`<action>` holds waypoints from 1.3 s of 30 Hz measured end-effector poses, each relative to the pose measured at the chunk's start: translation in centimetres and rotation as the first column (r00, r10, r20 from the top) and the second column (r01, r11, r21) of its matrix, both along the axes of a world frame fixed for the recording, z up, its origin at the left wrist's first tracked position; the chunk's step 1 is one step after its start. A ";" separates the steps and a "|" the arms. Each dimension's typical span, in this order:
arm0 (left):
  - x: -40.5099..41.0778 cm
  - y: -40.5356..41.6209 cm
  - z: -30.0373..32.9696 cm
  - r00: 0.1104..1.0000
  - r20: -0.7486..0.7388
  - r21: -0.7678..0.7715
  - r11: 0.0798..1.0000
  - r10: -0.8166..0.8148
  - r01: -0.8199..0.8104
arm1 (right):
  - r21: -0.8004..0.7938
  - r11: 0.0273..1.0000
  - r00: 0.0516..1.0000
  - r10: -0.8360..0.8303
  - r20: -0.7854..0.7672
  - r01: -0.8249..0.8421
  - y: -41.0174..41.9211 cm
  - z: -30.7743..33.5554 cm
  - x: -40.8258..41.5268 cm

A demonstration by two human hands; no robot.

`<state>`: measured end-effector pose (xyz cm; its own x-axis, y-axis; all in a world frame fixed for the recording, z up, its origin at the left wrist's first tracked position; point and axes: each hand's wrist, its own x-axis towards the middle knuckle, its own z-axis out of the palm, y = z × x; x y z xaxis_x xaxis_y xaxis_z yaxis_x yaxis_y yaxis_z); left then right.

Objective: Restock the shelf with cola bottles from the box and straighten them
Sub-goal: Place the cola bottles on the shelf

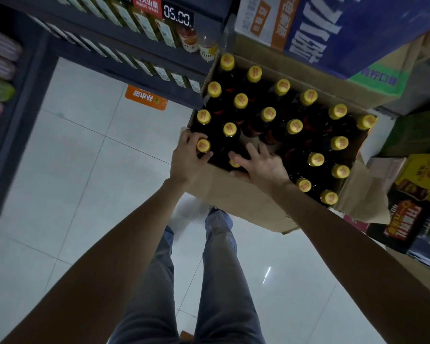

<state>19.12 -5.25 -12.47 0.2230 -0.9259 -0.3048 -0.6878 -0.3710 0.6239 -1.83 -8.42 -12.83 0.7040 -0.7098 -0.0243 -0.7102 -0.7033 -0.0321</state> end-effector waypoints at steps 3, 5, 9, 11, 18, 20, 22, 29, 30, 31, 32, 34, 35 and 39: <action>-0.1 0.1 -0.3 1.000 0.001 0.013 1.000 0.013 -0.013 | -0.042 0.997 0.997 0.062 0.049 -0.060 -0.8 -0.1 1.1; -0.2 0.1 -0.7 0.998 -0.008 0.014 0.998 0.066 -0.066 | -0.094 0.988 0.990 0.126 0.067 -0.119 -1.1 -0.7 1.8; -0.1 0.6 -1.6 0.984 -0.087 -0.068 0.984 0.157 -0.163 | -0.072 0.988 0.988 0.142 0.057 -0.137 -1.3 -0.7 0.9; -0.1 0.9 -1.7 0.966 -0.183 -0.103 0.974 0.182 -0.203 | -0.051 0.996 0.996 0.070 0.050 -0.068 -1.4 0.7 -0.3; -0.4 1.6 3.1 0.886 -0.438 -0.234 0.933 0.151 -0.275 | -0.059 0.994 0.970 -0.074 0.231 0.090 -1.0 10.6 -2.3; 0.1 2.2 6.1 0.876 -0.465 -0.306 0.906 0.127 -0.294 | -0.088 0.994 0.966 -0.040 0.256 0.064 -0.6 13.8 -1.8; 1.0 3.1 9.2 0.868 -0.488 -0.366 0.881 0.092 -0.300 | -0.108 0.993 0.962 -0.012 0.274 0.043 -0.1 17.0 -0.7; 4.0 7.6 19.1 0.662 -0.733 -0.271 0.825 0.158 -0.496 | -0.079 0.997 0.957 0.027 0.289 -0.004 1.5 26.4 4.7; 4.7 8.7 19.9 0.638 -0.747 -0.259 0.802 0.187 -0.538 | -0.073 0.997 0.959 0.034 0.282 -0.014 1.9 27.2 5.8; 5.5 10.0 20.5 0.618 -0.753 -0.254 0.768 0.224 -0.588 | -0.071 0.997 0.959 0.050 0.280 -0.031 2.5 27.8 7.1; 6.5 11.5 20.9 0.598 -0.754 -0.252 0.721 0.271 -0.645 | -0.068 0.996 0.958 0.070 0.277 -0.054 3.1 28.3 8.5; 9.1 14.8 21.3 0.560 -0.747 -0.270 0.606 0.359 -0.748 | -0.054 0.993 0.959 0.115 0.260 -0.104 4.5 29.0 11.9; 10.7 16.6 21.6 0.551 -0.741 -0.291 0.556 0.383 -0.778 | -0.038 0.991 0.958 0.134 0.254 -0.129 5.3 29.3 13.8; 17.9 25.2 22.8 0.549 -0.689 -0.356 0.438 0.473 -0.825 | -0.023 0.955 0.927 0.292 0.237 -0.295 10.0 29.2 22.8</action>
